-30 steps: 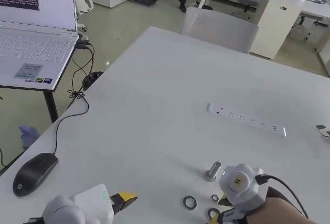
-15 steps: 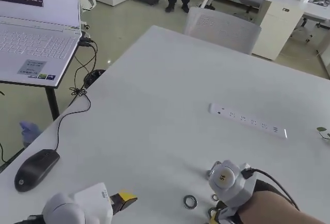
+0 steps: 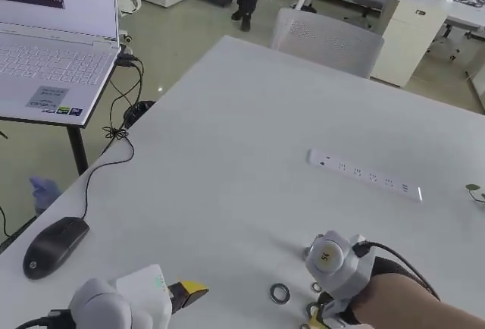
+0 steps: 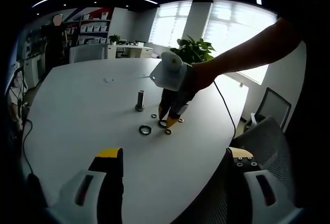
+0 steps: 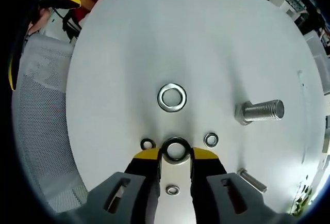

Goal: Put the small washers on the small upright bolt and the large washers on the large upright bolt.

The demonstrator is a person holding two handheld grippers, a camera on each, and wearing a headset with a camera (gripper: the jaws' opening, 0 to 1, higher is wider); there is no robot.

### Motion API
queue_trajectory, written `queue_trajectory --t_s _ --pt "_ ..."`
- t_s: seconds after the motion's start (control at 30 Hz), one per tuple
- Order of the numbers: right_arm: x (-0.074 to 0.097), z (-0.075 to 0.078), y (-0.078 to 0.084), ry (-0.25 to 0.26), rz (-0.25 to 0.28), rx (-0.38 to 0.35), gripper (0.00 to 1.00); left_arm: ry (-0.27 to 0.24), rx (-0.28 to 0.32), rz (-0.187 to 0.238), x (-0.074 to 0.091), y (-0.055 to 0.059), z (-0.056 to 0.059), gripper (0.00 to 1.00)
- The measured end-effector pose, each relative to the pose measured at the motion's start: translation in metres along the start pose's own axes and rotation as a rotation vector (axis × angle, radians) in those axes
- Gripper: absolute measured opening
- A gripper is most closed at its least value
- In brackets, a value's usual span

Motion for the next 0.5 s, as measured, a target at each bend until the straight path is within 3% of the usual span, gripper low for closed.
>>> queue_trajectory --t_s 0.5 --pt "0.0059 0.0016 0.0094 -0.030 -0.016 -0.036 0.21 -0.004 0.009 -0.002 0.0006 0.0016 -0.0001 0.80"
Point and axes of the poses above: the centre of the closed fingertips' face, and the gripper's own axes: x roughly backward along the fingers, z roughly to its right, y roughly out of its underside, the point moved 1 cm from there along x, roughly backward along the fingers, and after that the axes turned 12 degrees about -x, right-handed, at the moved point
